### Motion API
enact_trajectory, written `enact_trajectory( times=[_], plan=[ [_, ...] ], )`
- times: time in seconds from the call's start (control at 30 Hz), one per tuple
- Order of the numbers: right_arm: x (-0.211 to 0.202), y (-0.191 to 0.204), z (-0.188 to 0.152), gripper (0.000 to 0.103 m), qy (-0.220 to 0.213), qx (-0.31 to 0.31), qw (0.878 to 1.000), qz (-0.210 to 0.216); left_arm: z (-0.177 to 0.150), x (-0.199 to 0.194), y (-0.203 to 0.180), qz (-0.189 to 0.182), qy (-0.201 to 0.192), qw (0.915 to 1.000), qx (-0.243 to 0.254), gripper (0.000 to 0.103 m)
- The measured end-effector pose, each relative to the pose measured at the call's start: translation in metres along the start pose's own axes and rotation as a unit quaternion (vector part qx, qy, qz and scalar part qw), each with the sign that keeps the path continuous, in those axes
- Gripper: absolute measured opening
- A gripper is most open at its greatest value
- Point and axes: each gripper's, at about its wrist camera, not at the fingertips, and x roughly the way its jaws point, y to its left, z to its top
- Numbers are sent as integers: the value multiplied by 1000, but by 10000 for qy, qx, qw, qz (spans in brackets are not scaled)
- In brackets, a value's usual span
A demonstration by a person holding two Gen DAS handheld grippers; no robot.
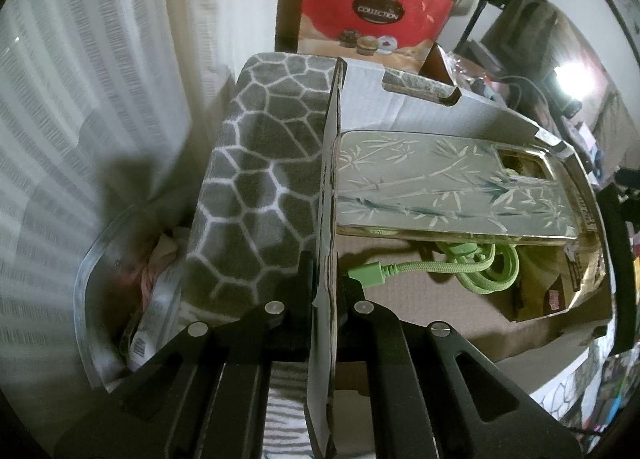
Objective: Organize objects
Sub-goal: 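Open the right tool and move it to the red cable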
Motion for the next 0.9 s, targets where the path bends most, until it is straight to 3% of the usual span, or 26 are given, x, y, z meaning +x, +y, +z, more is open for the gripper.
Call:
enact_trajectory(
  times=[0.23,0.43,0.8,0.9],
  plan=[
    [-28,-35,-56,76,-136,367,9985,-392,1,1,1,21,7,10000,-9,5],
    [-21,-47,-97,63,122,435,9976,-530,1,1,-2,131,3,9999,7,5],
    [23,-34,-120,62,413,145,9984,-349,4,0,-3,189,53,9998,-29,5],
    [35,-33,-123,54,502,103,9983,-272,4,0,-4,206,60,9998,-10,5]
  ],
)
